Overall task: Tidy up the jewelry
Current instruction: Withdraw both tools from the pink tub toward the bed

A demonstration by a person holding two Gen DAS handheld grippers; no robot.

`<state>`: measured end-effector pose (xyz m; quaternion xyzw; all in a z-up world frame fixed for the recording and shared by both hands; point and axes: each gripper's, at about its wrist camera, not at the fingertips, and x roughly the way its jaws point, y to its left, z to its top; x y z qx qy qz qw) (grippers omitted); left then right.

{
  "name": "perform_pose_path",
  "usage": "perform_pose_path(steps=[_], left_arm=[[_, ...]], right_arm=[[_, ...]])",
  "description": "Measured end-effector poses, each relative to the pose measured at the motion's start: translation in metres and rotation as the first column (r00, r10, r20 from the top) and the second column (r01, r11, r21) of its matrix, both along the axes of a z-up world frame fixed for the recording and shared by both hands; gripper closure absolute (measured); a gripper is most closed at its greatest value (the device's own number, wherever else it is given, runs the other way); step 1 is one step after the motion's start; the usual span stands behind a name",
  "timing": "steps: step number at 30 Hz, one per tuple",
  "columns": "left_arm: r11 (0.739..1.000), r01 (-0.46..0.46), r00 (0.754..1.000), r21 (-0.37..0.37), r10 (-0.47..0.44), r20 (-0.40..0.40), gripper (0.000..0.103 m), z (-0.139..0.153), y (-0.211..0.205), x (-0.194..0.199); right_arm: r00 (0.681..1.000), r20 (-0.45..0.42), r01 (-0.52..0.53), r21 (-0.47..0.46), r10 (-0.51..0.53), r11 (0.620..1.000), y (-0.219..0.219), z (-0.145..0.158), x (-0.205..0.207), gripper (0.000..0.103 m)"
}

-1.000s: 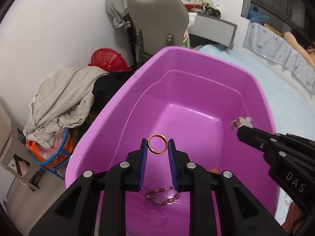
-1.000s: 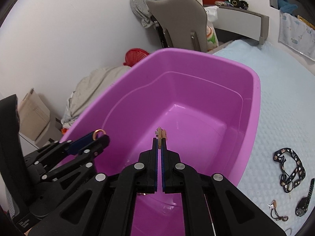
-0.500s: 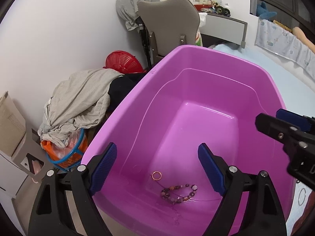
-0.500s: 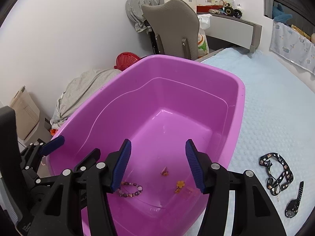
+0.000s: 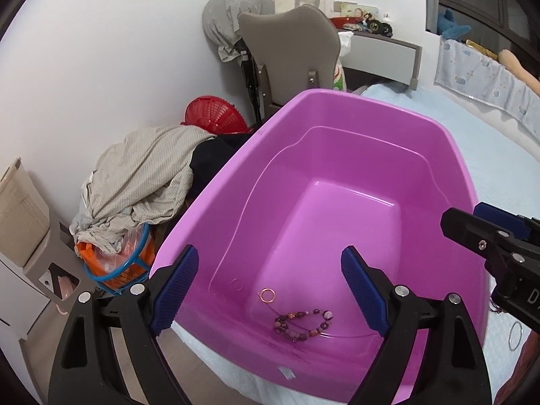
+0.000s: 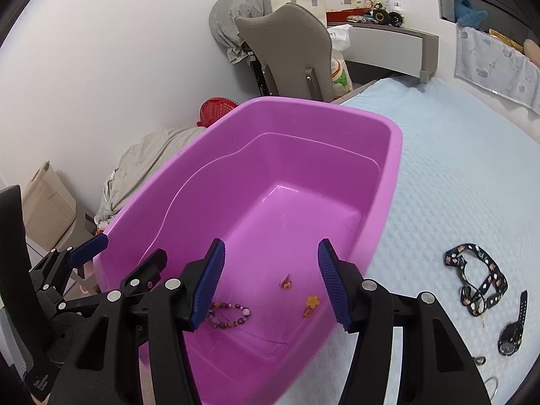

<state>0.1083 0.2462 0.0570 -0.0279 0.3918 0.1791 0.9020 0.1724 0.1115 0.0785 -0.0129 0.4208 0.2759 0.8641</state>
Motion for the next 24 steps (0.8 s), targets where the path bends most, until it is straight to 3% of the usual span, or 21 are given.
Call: perform_pose_path(steps=[24], left_arm=[[0.994,0.104,0.991,0.023,-0.106,0.088,0.016,0.037,-0.083,-0.060]], right_arm=[[0.987,0.105,0.112,0.115,-0.124,0.987,-0.100,0.021,-0.091,0.046]])
